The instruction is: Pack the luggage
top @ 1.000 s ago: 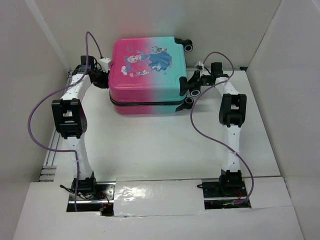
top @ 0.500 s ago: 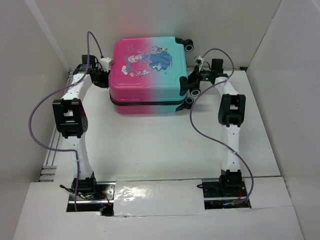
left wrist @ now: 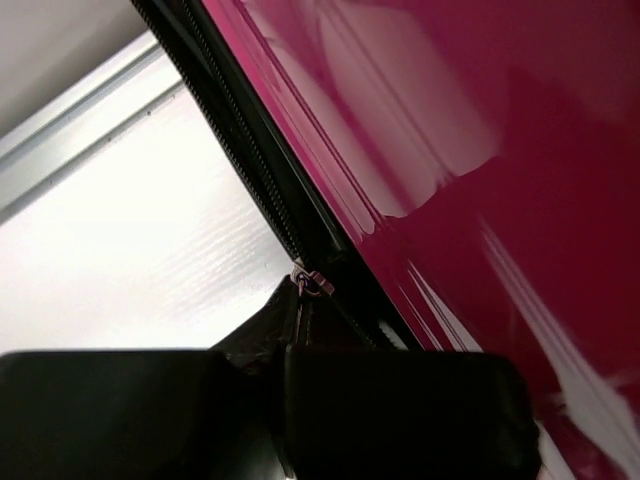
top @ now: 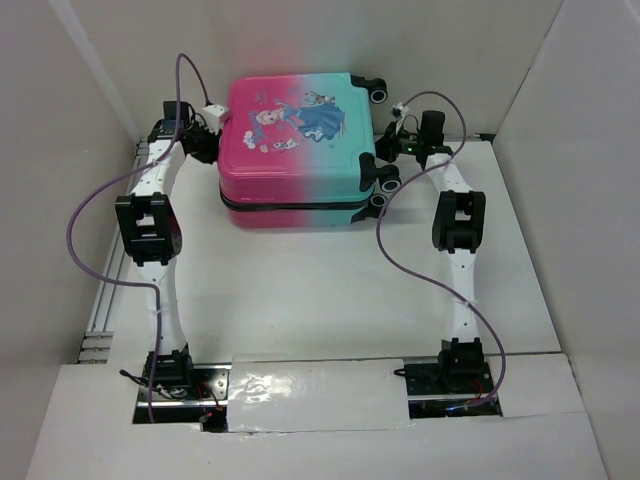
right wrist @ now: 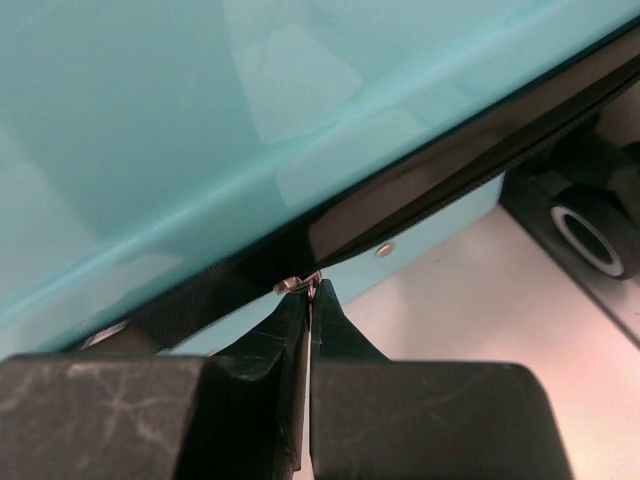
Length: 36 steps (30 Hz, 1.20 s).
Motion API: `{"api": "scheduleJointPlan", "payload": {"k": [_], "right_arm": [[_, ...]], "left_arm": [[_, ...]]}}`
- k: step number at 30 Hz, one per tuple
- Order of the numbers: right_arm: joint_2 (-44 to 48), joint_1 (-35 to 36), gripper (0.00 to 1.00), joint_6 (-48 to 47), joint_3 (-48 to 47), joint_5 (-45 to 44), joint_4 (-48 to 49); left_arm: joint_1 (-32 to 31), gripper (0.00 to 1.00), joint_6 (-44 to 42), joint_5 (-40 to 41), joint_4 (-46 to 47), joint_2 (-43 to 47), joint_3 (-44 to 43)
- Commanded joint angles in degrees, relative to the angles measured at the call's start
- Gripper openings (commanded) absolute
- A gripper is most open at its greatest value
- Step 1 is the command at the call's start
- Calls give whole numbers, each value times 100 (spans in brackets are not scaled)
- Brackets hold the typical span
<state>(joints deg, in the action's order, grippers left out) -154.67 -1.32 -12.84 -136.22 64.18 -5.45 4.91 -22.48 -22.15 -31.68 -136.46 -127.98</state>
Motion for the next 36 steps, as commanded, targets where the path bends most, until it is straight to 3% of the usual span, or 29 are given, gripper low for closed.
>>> {"api": "scheduleJointPlan", "payload": {"k": [1, 7, 12, 19, 29, 36], "right_arm": [[-37, 35, 0, 54, -282, -933, 519], [16, 360, 0, -8, -335, -1856, 572], [16, 492, 0, -8, -387, -2383, 756], [-361, 545, 0, 309, -615, -3375, 1450], [-1028, 712, 0, 844, -949, -4405, 2856], [-1294, 818, 0, 897, -1091, -4643, 3261]], "left_arm": [[133, 0, -530, -262, 741, -56, -297], [327, 0, 120, -237, 2165, -56, 168], [327, 0, 200, -26, 2877, -380, -24], [459, 0, 780, -545, 3974, -679, -174], [459, 0, 832, -1334, 4828, -917, -350], [397, 0, 579, -1231, 4672, -1023, -412]]}}
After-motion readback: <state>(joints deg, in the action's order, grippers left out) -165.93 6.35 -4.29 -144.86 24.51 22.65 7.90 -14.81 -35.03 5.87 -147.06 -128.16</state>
